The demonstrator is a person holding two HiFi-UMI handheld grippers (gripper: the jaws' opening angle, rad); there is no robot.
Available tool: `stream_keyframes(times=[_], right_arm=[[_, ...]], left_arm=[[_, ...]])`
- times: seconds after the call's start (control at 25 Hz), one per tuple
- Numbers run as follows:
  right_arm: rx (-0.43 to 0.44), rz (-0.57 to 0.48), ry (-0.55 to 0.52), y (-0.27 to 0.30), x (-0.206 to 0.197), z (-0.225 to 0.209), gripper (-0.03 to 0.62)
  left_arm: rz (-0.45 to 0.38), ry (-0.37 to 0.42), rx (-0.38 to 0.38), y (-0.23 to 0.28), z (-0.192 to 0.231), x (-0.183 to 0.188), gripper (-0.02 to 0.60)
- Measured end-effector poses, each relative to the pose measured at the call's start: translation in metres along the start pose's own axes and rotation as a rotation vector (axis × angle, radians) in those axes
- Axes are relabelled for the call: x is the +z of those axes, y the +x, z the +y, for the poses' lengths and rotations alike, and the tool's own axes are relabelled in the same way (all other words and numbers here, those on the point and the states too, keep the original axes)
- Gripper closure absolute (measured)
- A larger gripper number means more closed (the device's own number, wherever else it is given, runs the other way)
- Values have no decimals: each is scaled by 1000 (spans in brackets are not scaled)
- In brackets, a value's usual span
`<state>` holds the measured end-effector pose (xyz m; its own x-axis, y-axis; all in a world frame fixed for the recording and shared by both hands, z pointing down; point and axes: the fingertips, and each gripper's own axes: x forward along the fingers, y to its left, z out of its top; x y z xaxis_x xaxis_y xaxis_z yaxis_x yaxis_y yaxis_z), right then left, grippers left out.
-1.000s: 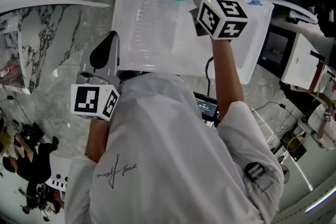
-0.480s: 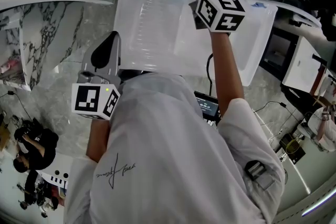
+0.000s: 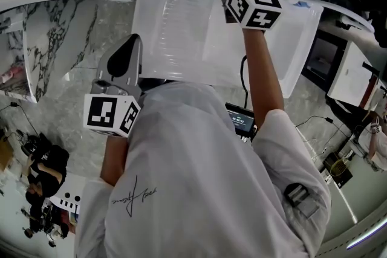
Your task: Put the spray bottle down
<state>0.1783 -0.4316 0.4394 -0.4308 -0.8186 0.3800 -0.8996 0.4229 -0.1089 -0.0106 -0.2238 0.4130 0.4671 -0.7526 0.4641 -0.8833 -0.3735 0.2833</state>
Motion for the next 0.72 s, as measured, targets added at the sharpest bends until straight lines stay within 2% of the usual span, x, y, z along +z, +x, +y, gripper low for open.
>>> stream_keyframes(times=[0.16,0.36,0.72], right_arm=[[-9,-60,-48,0,2,2,467],[-47,-120,-84,1,0,0,467],[-102,-157,-95,0,-16,-4,467]], left_arm=[[8,-35,-7,0,0,-3,545],[12,-32,-10,0,0,-3,545],[19,-32,-22,2,-3,-6,545]])
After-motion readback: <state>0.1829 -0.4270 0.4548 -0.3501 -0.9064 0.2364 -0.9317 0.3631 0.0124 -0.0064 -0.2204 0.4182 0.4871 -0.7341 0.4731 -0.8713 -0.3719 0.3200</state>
